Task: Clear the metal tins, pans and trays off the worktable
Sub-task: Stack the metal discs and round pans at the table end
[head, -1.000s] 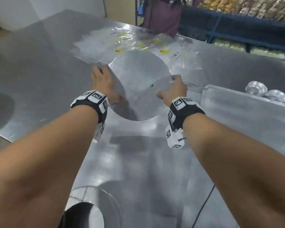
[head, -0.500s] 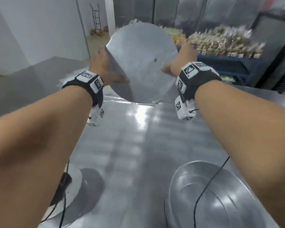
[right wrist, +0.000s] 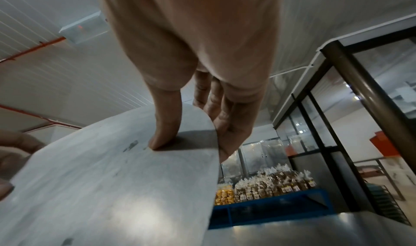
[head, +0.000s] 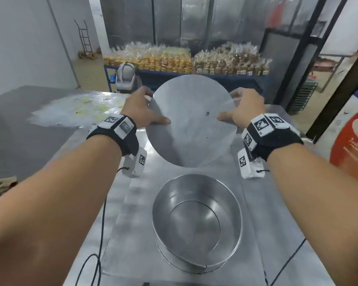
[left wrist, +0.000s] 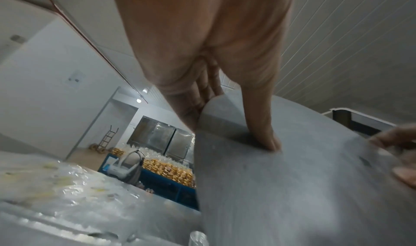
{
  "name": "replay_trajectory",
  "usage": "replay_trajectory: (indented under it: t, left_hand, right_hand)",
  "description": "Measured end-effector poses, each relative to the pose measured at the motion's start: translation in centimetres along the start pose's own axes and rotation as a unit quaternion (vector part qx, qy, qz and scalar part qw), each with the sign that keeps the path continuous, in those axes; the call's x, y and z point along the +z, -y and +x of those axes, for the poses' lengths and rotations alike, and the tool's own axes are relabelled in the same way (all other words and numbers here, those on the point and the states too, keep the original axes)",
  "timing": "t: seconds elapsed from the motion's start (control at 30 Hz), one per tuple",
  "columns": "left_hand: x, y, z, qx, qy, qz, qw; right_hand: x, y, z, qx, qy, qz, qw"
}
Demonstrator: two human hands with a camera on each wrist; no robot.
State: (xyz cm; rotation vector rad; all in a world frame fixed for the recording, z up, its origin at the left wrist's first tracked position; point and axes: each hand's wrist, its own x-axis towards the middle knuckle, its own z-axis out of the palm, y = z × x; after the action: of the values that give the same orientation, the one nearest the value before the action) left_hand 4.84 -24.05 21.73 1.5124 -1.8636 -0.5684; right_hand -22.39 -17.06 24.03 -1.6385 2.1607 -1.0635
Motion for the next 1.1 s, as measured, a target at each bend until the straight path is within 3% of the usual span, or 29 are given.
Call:
replay_trajectory:
  t: [0.1,0.33,0.7,1.1]
  left_hand:
    - [3.3,-0.4,-3.1,0.018,0.072,0.016,0.997]
    - [9.9,2.4,-8.9,-0.017,0.105,0.015,0.994]
    - [11.1,5.3,-11.5,-0.051,0.135,0.026,0.989]
    - [11.7,6.0,-10.9,-0.025,0.155,0.007,0.988]
  right_hand:
    - [0.7,-5.0,-3.5,0.020,0.020,0.019,0.999]
    - [3.7,-12.7,-9.4,0.078,0.049,0.075,0.993]
    - [6.6,-14.8,-13.3,0.106,0.082,0.097,0.986]
    - [7.1,-16.2,-14.0,0.085,0.144,0.094,0.982]
